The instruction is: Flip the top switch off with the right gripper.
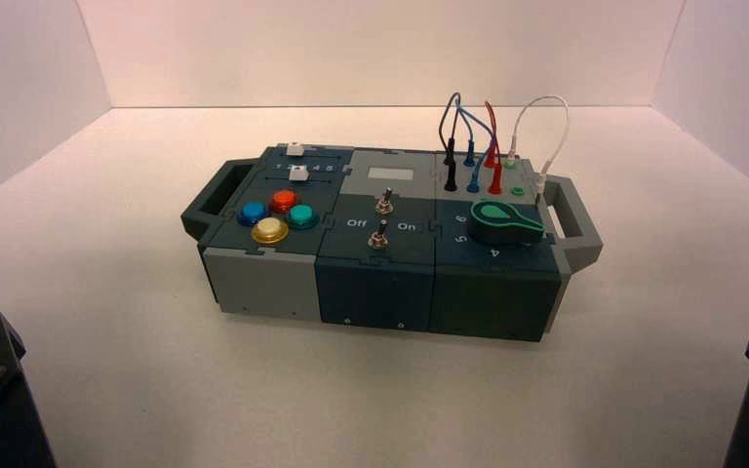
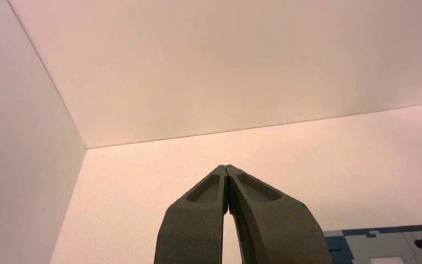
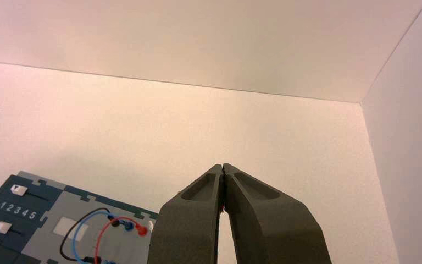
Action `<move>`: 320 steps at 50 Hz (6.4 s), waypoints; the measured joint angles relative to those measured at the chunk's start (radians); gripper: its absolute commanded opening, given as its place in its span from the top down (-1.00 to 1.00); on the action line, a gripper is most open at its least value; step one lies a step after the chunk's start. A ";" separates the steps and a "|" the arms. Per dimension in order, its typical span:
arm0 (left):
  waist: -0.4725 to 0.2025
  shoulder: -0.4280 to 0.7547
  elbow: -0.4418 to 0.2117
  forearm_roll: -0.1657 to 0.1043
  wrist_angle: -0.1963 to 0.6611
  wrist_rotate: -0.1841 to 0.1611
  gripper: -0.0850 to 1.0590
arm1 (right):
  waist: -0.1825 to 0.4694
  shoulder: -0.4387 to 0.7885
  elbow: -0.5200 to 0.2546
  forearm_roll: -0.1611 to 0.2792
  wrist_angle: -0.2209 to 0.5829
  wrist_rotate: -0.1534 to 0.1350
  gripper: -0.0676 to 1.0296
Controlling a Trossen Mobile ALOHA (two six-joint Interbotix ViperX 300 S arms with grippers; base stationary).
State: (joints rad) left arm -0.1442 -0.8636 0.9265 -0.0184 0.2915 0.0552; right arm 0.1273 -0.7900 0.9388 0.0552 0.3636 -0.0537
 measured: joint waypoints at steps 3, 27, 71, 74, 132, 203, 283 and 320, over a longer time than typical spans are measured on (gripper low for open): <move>0.000 0.000 0.000 0.000 0.000 0.000 0.91 | 0.000 0.000 0.000 0.000 0.000 0.000 0.92; 0.000 -0.014 0.000 0.002 0.017 0.000 0.91 | 0.002 0.006 0.000 0.002 0.014 0.000 0.92; -0.129 0.160 -0.140 -0.006 0.629 0.002 0.91 | 0.046 0.198 -0.149 0.094 0.548 0.000 0.92; -0.155 0.173 -0.149 -0.011 0.666 0.002 0.91 | 0.046 0.202 -0.155 0.104 0.584 0.000 0.92; -0.307 0.410 -0.106 -0.031 0.732 -0.008 0.91 | 0.183 0.184 -0.144 0.235 0.775 -0.014 0.92; -0.310 0.816 -0.118 -0.048 0.451 -0.009 0.91 | 0.356 0.359 -0.118 0.316 0.617 -0.009 0.92; -0.302 1.006 -0.207 -0.020 0.393 -0.018 0.91 | 0.486 0.578 -0.140 0.341 0.449 0.021 0.92; -0.299 1.009 -0.207 -0.021 0.382 -0.029 0.91 | 0.494 0.810 -0.265 0.382 0.413 0.086 0.92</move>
State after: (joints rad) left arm -0.4433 0.1457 0.7194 -0.0399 0.6734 0.0261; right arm 0.6213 0.0199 0.6734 0.4372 0.7762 0.0322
